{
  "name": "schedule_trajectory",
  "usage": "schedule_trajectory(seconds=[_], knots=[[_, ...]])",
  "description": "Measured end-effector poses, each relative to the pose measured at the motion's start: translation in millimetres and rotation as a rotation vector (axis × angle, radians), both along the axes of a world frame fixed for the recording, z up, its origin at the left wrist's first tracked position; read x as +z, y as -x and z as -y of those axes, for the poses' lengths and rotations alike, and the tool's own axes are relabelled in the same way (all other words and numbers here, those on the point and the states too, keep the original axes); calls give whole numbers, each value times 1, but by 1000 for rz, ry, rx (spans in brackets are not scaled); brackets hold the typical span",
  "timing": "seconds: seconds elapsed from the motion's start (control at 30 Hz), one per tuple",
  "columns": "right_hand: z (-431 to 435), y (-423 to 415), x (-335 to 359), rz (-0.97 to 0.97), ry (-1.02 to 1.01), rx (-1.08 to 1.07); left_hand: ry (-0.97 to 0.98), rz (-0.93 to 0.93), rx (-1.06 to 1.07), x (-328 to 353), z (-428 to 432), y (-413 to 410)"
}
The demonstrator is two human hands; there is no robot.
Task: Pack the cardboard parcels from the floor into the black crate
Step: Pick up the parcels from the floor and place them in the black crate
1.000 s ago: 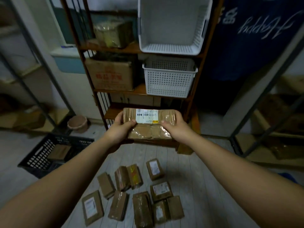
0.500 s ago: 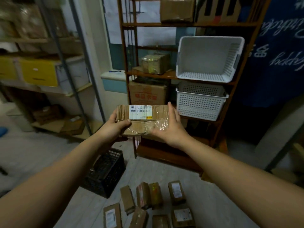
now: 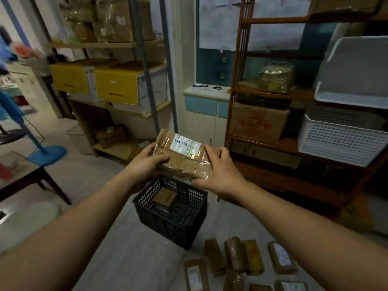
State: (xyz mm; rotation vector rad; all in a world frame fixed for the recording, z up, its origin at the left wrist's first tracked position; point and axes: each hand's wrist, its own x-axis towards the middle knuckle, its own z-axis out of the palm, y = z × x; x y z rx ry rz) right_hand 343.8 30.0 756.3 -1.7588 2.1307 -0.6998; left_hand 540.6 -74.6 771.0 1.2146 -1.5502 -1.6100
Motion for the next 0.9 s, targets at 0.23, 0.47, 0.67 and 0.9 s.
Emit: schedule_trajectory(seconds=[0.23, 0.47, 0.67, 0.9], knots=[[77, -10, -28, -114, -58, 139, -89, 18, 24, -22, 81, -10], [195, -6, -57, -53, -25, 155, -29, 165, 42, -43, 185, -11], [269, -9, -76, -82, -133, 200, -72, 313, -106, -62, 267, -27], [334, -29, -115, 80, -259, -14, -91, 341, -314, -107, 372, -21]])
